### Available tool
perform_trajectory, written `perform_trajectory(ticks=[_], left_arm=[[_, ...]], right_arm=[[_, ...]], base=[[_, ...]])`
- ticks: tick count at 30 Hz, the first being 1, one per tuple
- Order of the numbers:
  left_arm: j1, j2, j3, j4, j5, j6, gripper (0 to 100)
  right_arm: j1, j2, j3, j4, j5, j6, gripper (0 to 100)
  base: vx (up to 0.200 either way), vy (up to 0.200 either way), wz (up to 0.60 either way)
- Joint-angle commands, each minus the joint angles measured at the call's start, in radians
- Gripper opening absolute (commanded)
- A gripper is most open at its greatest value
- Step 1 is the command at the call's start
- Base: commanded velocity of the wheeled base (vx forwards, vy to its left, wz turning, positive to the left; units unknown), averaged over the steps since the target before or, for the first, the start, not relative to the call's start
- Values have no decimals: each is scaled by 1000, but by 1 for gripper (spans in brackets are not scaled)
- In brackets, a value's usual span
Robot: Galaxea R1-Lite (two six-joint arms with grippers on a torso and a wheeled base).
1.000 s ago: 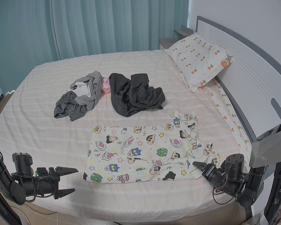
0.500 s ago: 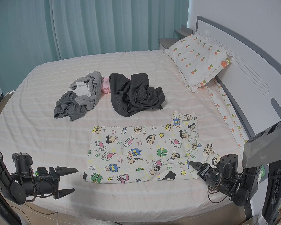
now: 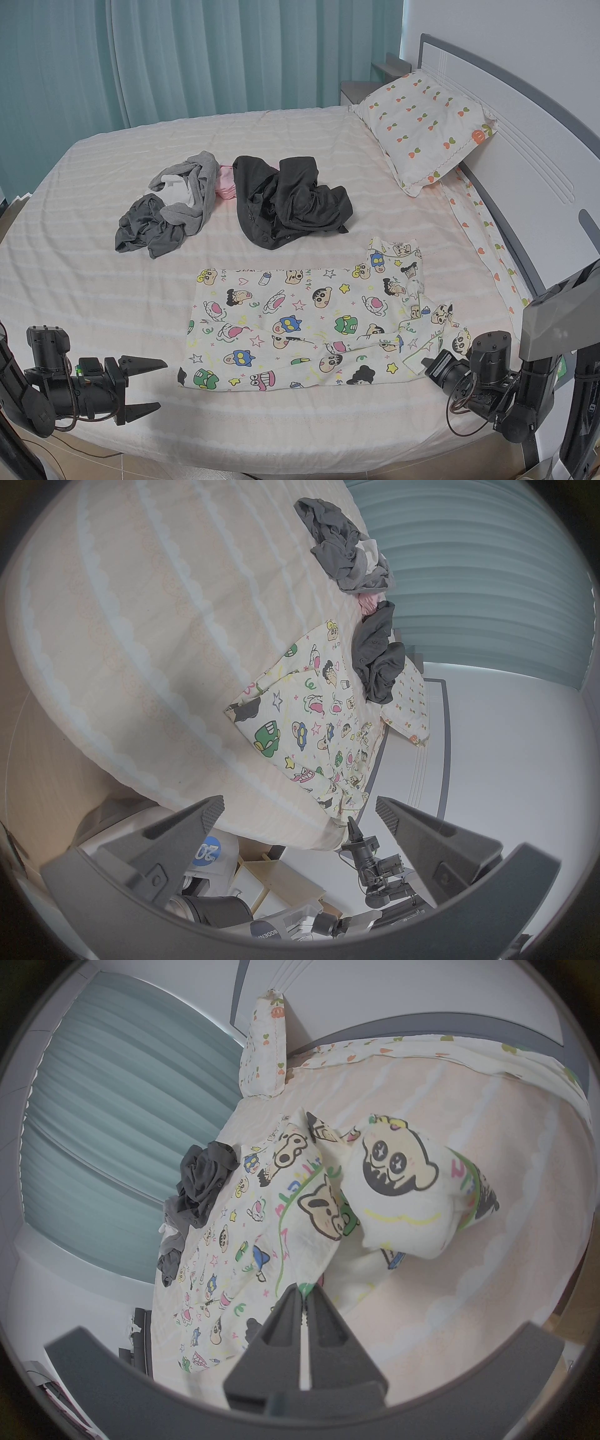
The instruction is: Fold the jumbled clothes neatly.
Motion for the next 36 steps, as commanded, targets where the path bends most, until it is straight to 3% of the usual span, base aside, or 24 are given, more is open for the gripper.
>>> perform_trajectory(ticks=[1, 9, 15, 27, 32, 34, 36], left_arm=[[1, 2, 0, 0, 0, -1, 100], [-1, 2, 0, 0, 0, 1, 100], [1, 4, -1, 0, 0, 1, 100], [1, 4, -1, 0, 1, 1, 100], [-1, 4, -1, 0, 1, 1, 100], [-1, 4, -1, 0, 1, 1, 100], [1, 4, -1, 0, 1, 2, 100]], right_arm=[[1, -63, 7, -14, -1, -14, 0], [9, -175, -4, -8, -1, -111, 0], [-5, -230, -53, 37, -1, -238, 0], [-94, -433, -398, 648, 45, -364, 0], [-88, -517, -453, 842, 66, -390, 0], [-88, -520, -455, 848, 68, -392, 0], [-88, -563, -487, 991, 112, -418, 0]], base=[[0, 0, 0], [0, 0, 0], [0, 0, 0], [0, 0, 0], [0, 0, 0], [0, 0, 0], [0, 0, 0]])
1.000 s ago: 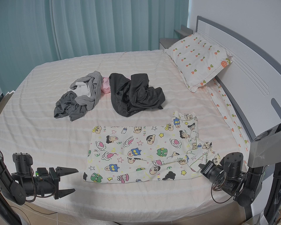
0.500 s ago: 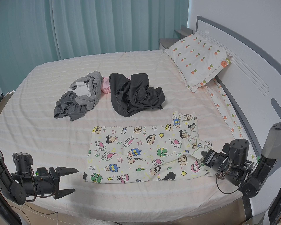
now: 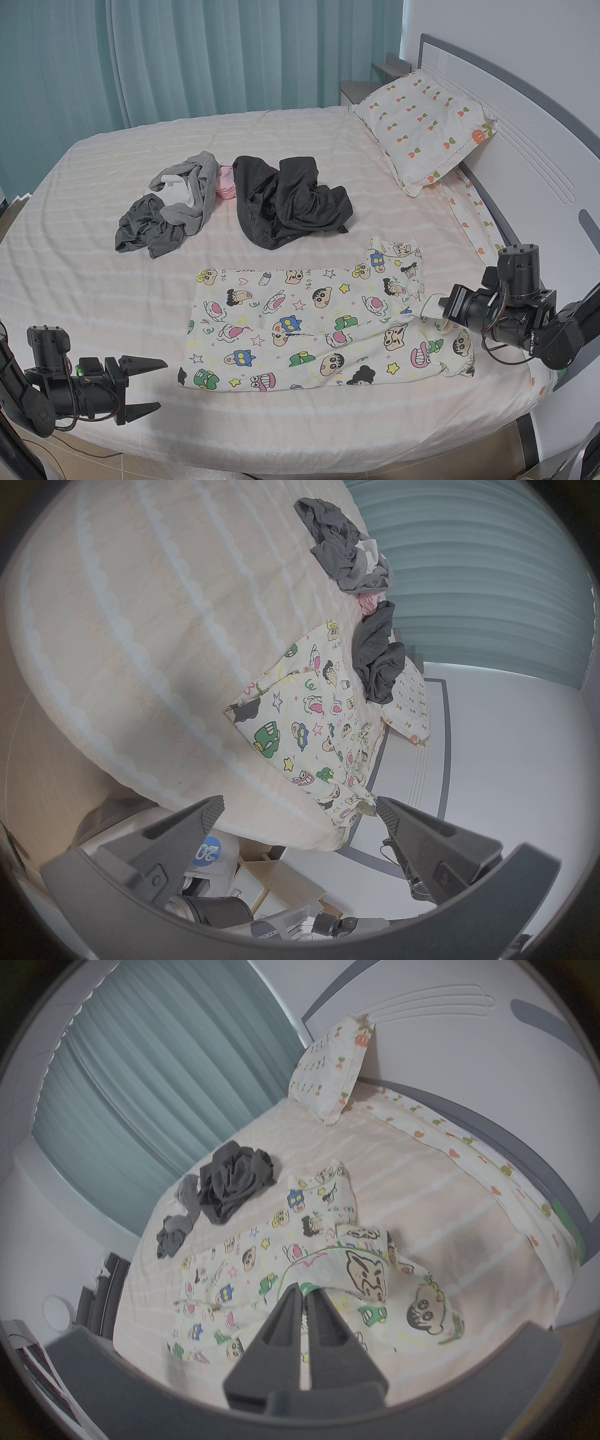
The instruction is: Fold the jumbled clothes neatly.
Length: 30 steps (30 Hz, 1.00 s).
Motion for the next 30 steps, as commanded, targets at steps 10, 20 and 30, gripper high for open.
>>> perform_trajectory(ticks=[10, 20, 30], left_arm=[[0, 1, 0, 0, 0, 0, 100], [0, 1, 0, 0, 0, 0, 100], [0, 1, 0, 0, 0, 0, 100]], right_arm=[[-3, -158, -53, 439, 97, -184, 0], [49, -60, 5, 466, 139, -198, 0], [121, 34, 96, 291, 132, -96, 0]], base=[[0, 0, 0], [0, 0, 0], [0, 0, 0]])
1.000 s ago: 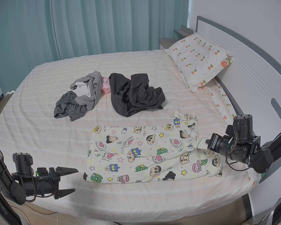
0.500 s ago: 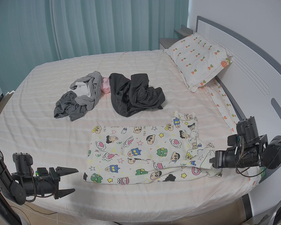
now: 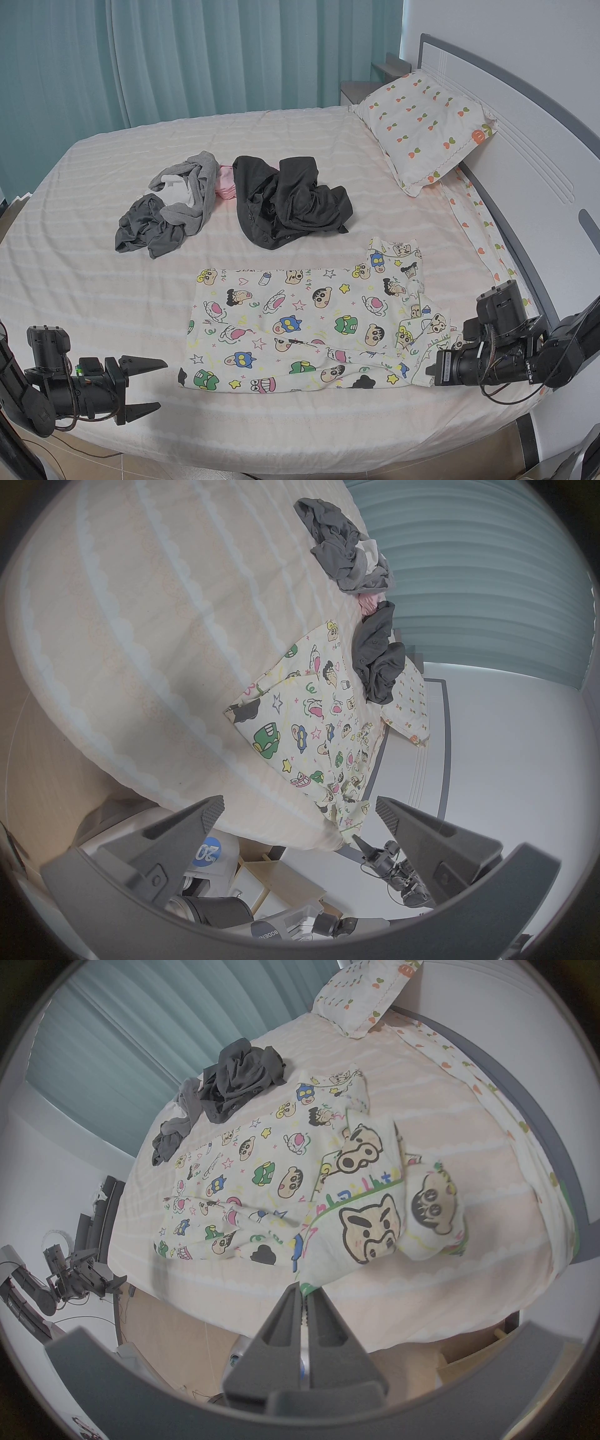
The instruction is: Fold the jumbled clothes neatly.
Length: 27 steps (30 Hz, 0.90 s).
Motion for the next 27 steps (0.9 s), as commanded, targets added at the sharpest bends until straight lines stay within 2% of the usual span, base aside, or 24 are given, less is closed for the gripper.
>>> perform_trajectory(ticks=[1, 2, 3, 9, 12, 13, 17, 18, 20, 22, 27], left_arm=[[0, 1, 0, 0, 0, 1, 100], [1, 1, 0, 0, 0, -1, 100], [0, 1, 0, 0, 0, -1, 100], [0, 1, 0, 0, 0, 1, 100], [0, 1, 0, 0, 0, -1, 100], [1, 1, 0, 0, 0, -1, 100], [1, 1, 0, 0, 0, 1, 100], [1, 1, 0, 0, 0, 1, 100], [0, 1, 0, 0, 0, -1, 100], [1, 1, 0, 0, 0, 1, 100], [1, 1, 0, 0, 0, 1, 100]], right_arm=[[39, 63, 44, -46, -2, 24, 0], [44, 70, 48, -58, -2, 25, 0], [47, 76, 54, -66, -2, 30, 100], [65, 75, 110, -127, -5, 78, 100], [68, 60, 205, -322, -11, 180, 100], [68, 60, 214, -340, -12, 193, 100], [64, 69, 340, -613, -97, 346, 100], [64, 69, 340, -613, -97, 346, 100], [59, 89, 429, -741, -124, 441, 100], [44, 127, 472, -807, -138, 479, 100], [-10, 245, 521, -935, -170, 506, 100]], base=[[0, 0, 0], [0, 0, 0], [0, 0, 0], [0, 0, 0], [0, 0, 0], [0, 0, 0], [0, 0, 0], [0, 0, 0], [0, 0, 0], [0, 0, 0], [0, 0, 0]])
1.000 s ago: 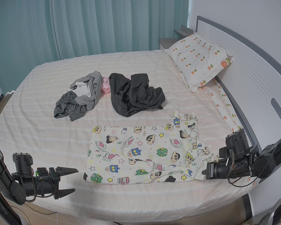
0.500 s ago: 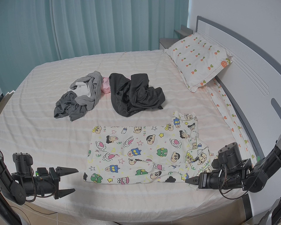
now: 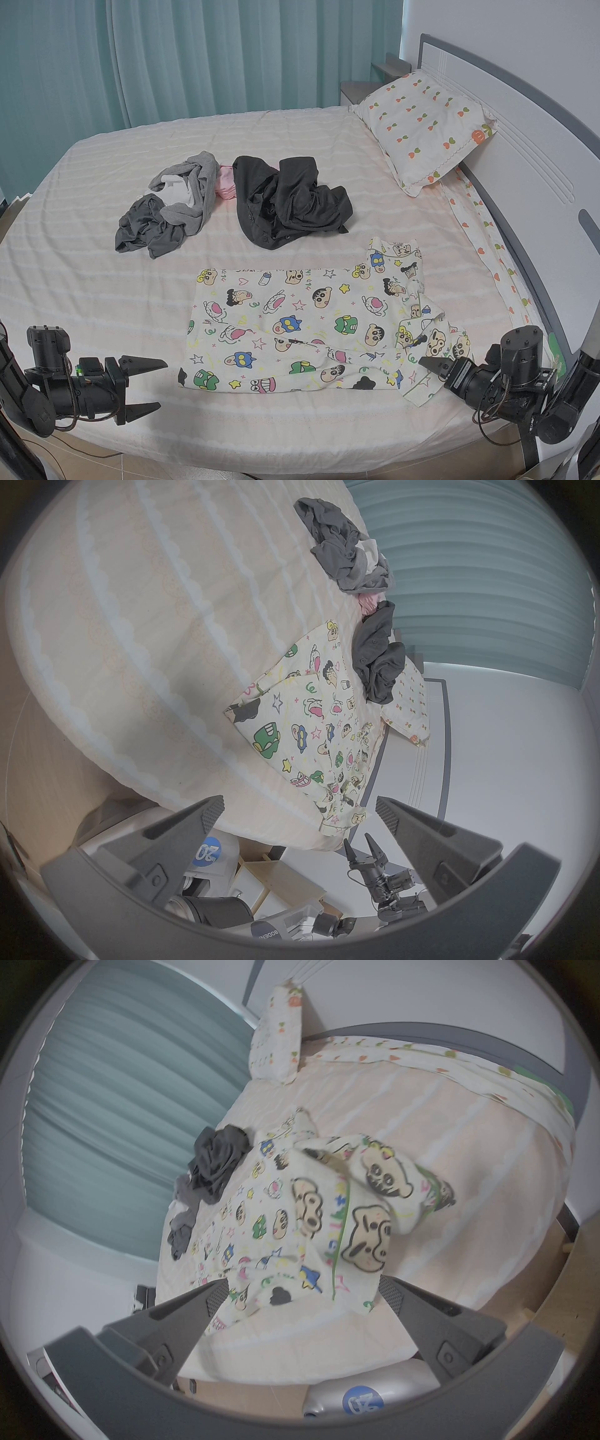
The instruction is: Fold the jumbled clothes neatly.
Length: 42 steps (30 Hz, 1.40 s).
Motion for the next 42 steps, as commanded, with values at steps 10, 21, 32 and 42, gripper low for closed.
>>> perform_trajectory(ticks=[10, 21, 32, 42], left_arm=[[0, 1, 0, 0, 1, 0, 100], [0, 1, 0, 0, 0, -1, 100], [0, 1, 0, 0, 0, -1, 100], [0, 1, 0, 0, 0, 0, 100]], right_arm=[[-64, 327, 109, -358, -128, 197, 100], [-124, 184, 109, -357, -135, 103, 100], [-296, 23, 109, -303, 189, -424, 100], [-445, 169, 32, -291, 418, -728, 100]], base=[[0, 0, 0], [0, 0, 0], [0, 0, 0], [0, 0, 0]])
